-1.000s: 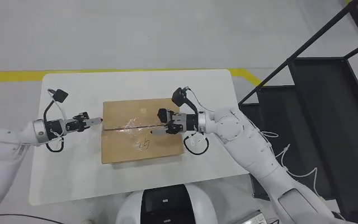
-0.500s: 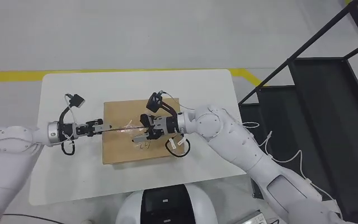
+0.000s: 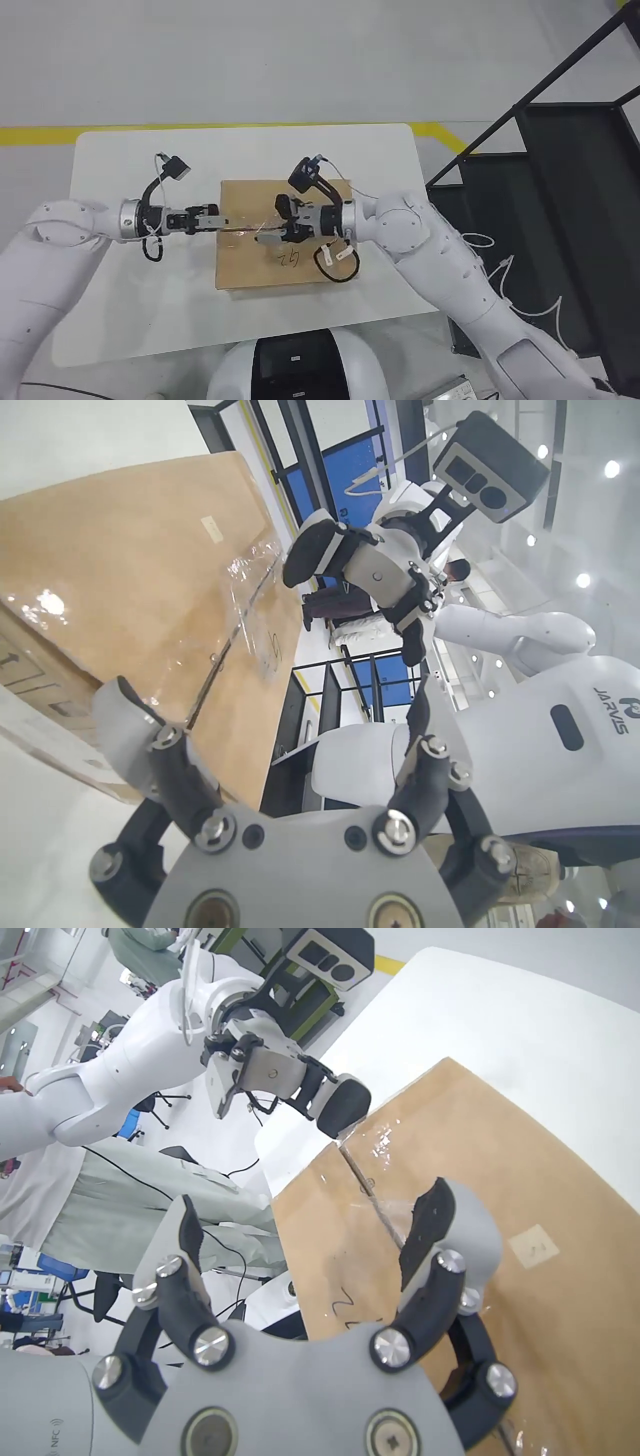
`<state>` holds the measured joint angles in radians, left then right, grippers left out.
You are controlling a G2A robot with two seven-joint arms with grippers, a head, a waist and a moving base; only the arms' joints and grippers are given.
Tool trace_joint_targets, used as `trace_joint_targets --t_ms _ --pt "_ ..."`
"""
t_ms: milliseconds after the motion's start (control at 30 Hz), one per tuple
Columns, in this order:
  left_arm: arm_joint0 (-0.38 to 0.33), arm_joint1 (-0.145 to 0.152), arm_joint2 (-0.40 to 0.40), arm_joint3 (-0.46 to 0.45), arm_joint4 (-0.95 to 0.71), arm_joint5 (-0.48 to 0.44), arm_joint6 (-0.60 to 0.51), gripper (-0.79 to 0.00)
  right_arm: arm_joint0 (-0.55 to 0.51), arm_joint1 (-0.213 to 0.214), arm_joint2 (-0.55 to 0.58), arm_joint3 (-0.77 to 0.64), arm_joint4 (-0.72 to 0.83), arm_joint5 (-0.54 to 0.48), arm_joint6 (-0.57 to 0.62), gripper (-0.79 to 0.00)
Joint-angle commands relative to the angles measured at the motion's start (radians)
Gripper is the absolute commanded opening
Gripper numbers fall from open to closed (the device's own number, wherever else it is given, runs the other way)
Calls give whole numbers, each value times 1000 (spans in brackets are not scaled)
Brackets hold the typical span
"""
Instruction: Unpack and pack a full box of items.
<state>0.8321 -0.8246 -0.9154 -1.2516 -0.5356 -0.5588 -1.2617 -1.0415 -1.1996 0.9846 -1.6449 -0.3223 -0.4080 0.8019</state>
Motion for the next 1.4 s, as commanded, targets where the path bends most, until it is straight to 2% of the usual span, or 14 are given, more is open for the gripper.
trace_joint_targets --t_ms 0,200,367,533,900,1100,1367 --pt "5 8 -21 26 -4 -16 16 0 -13 3 6 -14 3 12 14 0" --pt "83 62 -149 56 -36 -54 55 0 -4 2 -8 44 43 44 43 0" --pt "170 105 -258 22 -63 -62 62 0 35 -9 -41 115 51 20 21 0" --pt "240 130 -320 -25 -71 -66 67 0 77 -24 -90 174 62 15 22 0" --pt "312 148 -380 -53 -106 -70 71 0 121 -44 -151 202 107 15 62 0" --pt "319 150 -399 -59 -120 -58 58 0 140 -57 -183 221 169 -22 77 0" --pt "325 148 -411 -64 -117 -52 53 0 202 -90 -236 300 214 -56 27 0"
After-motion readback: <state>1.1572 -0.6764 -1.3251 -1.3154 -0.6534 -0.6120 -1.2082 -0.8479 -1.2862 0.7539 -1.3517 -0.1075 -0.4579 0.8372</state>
